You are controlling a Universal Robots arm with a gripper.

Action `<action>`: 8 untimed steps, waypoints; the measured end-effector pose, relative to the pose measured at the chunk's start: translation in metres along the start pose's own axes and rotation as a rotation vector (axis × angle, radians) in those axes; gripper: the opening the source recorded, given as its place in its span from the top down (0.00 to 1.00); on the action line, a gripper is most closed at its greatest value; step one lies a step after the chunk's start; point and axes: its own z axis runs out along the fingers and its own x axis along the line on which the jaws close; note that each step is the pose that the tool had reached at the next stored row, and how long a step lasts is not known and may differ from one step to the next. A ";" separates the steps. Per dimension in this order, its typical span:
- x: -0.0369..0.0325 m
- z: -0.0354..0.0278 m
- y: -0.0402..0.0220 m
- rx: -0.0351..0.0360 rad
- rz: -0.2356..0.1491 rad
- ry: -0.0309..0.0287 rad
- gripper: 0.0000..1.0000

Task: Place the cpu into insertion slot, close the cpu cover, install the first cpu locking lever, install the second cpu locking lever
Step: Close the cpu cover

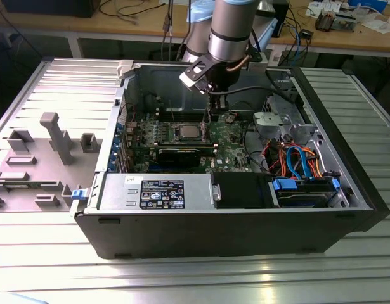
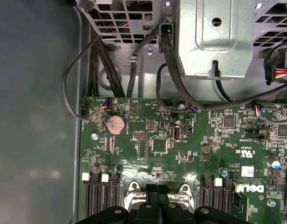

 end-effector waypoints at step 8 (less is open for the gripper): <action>0.0003 0.0003 -0.0065 0.0000 0.000 0.0000 0.89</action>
